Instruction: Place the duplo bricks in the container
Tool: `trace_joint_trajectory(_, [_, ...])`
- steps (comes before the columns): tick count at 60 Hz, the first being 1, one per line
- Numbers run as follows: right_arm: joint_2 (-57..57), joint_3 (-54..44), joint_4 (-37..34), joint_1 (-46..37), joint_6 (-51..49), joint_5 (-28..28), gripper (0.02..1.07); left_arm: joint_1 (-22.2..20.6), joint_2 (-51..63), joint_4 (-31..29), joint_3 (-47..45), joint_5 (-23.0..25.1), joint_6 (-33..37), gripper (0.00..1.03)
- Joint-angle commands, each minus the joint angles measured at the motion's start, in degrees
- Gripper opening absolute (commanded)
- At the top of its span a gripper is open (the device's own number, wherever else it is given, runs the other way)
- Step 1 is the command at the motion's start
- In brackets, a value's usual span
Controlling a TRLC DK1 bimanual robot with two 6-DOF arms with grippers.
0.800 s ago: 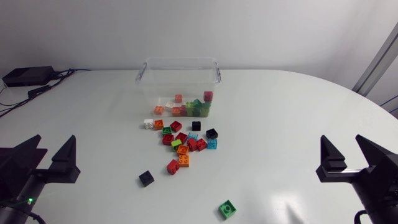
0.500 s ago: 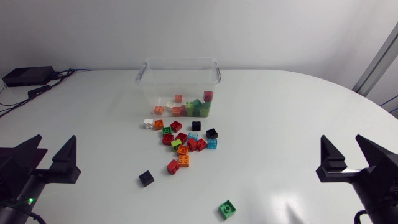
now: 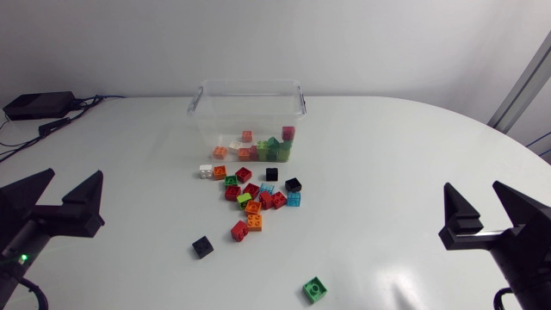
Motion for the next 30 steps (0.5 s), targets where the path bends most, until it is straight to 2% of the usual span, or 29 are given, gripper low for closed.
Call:
trace_joint_trajectory(1, [4.37, 3.92, 0.84, 0.79, 0.52, 0.25, 1.03, -0.63, 8.32, -0.97, 5.59, -0.18, -1.20, 0.97])
trace_joint_trajectory(7, [10.44, 6.91, 1.99, 1.32, 0.52, 0.42, 1.03, -3.97, 16.75, -4.49, 10.16, -0.35, -1.29, 0.96])
trace_joint_trajectory(16, [19.67, 11.65, 1.37, 3.43, 0.52, 1.13, 1.03, -9.77, 30.38, -14.07, 19.39, -2.11, -0.94, 0.96])
trace_joint_trajectory(20, [23.71, 13.85, 0.49, 4.75, 0.52, 1.65, 1.03, -10.74, 36.53, -18.02, 23.17, -2.20, 0.47, 0.96])
trace_joint_trajectory(27, [30.92, 18.86, -4.69, 5.98, 0.70, 1.74, 1.02, -13.29, 45.85, -23.74, 27.48, -2.20, 3.54, 0.96])
trace_joint_trajectory(29, [33.20, 20.79, -7.33, 6.59, 0.70, 1.92, 1.02, -14.43, 49.36, -26.37, 29.06, -2.11, 5.48, 0.96])
trace_joint_trajectory(30, [34.17, 21.76, -8.38, 6.94, 0.70, 2.00, 1.02, -15.75, 51.82, -28.22, 30.03, -2.02, 8.73, 0.96])
